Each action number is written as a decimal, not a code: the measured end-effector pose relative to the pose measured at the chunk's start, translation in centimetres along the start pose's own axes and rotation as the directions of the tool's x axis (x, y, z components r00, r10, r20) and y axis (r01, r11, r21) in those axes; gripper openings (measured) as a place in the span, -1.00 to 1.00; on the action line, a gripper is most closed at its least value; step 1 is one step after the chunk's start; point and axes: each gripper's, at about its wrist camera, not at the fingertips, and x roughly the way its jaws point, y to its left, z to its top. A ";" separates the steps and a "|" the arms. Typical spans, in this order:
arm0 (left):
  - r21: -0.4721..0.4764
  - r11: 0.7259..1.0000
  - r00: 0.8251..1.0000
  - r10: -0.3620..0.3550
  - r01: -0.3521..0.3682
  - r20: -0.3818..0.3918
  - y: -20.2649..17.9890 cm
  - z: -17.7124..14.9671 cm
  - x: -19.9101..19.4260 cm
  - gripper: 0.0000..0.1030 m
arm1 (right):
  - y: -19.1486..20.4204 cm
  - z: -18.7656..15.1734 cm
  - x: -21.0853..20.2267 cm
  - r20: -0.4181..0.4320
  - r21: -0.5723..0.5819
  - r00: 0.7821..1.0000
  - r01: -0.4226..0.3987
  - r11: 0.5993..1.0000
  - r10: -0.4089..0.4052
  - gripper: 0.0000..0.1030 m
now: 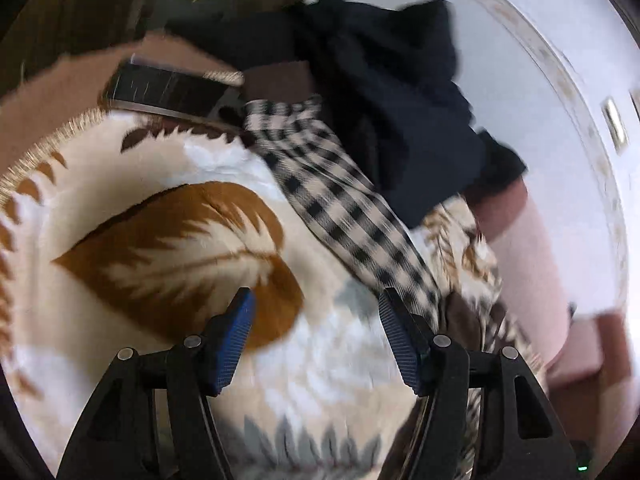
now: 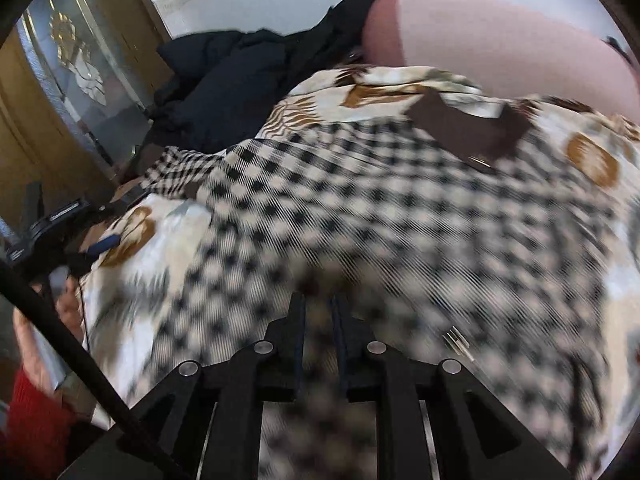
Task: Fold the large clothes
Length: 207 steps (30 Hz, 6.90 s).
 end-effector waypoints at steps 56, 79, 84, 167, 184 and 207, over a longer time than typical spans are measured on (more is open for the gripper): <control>0.526 0.768 0.923 -0.227 0.366 -0.311 -22.8 -14.0 -1.0 0.22 | -16.4 -8.3 -11.3 0.124 0.279 0.990 0.022 0.960 -0.059 -0.08; 0.347 0.938 1.000 0.008 -0.013 0.016 -10.1 -4.6 -0.4 0.33 | -0.7 7.7 3.1 0.030 -0.096 0.986 0.163 0.982 -0.161 -0.87; 0.272 0.960 0.997 -0.061 0.072 -0.049 -10.0 -4.2 0.6 0.33 | -6.3 7.7 -3.2 0.149 0.078 0.980 0.123 0.989 -0.134 -0.87; 0.563 0.825 0.978 0.158 -0.055 -0.136 -15.1 -11.1 7.8 -0.16 | -23.9 2.6 -7.9 -0.049 0.241 0.916 0.397 0.885 -0.398 -0.28; 0.578 0.814 0.984 0.146 -0.059 -0.105 -15.7 -10.7 5.2 -0.16 | -12.6 3.1 -3.3 0.126 0.142 0.958 0.241 0.960 -0.259 -0.18; 0.603 0.776 0.956 0.285 -0.188 -0.069 -14.1 -10.3 7.4 -0.02 | -0.9 9.0 6.7 -0.060 0.049 0.984 -0.162 0.986 0.165 -0.30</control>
